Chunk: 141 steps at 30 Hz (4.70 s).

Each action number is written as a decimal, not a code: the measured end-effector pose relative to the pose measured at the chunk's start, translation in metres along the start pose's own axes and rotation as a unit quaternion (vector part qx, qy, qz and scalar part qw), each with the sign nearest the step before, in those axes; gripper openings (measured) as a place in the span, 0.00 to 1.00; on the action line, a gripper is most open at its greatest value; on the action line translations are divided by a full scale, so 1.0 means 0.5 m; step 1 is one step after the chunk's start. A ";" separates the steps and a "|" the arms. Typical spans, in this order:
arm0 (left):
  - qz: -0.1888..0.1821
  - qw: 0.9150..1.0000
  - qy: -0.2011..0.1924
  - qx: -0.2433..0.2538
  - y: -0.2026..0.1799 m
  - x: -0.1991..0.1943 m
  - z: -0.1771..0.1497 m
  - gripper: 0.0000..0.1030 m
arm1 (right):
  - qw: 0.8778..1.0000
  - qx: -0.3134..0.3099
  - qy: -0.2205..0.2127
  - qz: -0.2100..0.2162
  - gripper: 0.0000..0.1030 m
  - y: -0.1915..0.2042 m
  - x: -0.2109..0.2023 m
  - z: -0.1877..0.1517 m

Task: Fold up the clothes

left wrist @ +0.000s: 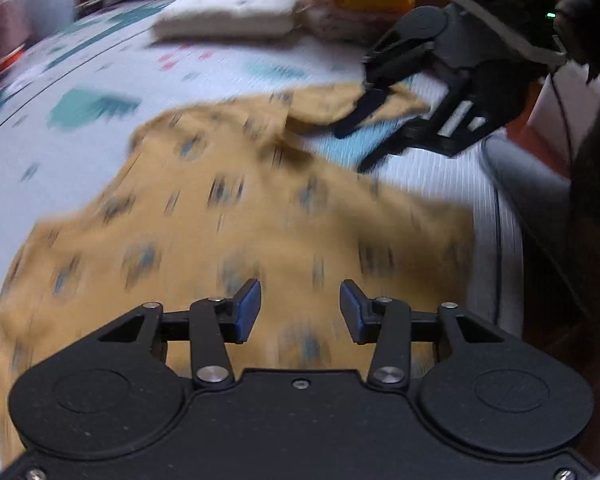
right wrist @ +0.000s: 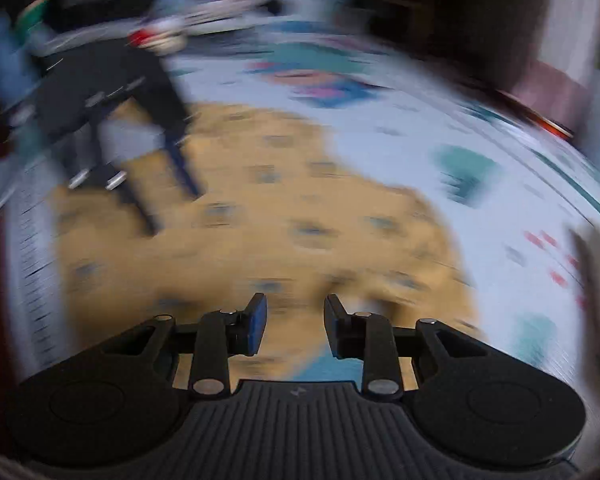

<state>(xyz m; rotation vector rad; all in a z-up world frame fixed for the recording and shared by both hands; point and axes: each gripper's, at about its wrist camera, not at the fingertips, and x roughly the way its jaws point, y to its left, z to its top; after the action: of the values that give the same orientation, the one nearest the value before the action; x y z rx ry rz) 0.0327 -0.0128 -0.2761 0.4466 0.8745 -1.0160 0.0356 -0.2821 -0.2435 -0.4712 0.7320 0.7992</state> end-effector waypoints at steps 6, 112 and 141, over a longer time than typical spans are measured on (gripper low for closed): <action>0.001 0.997 0.061 -0.036 -0.044 -0.039 -0.107 0.45 | 0.996 -0.008 0.049 0.078 0.32 0.079 0.004 -0.030; 0.337 0.846 0.086 -0.404 0.236 -0.215 -0.235 0.51 | 0.990 0.005 0.054 0.133 0.61 0.114 0.051 0.036; 0.057 0.982 0.107 -0.148 0.253 -0.058 0.301 0.56 | 0.929 0.370 -0.001 0.009 0.47 -0.084 -0.097 -0.159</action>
<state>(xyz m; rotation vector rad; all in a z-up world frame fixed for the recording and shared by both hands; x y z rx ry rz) 0.1995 -0.0396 -0.1714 0.3528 1.1609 -0.7263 0.0129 -0.3811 -0.2559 0.2196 0.9703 0.4837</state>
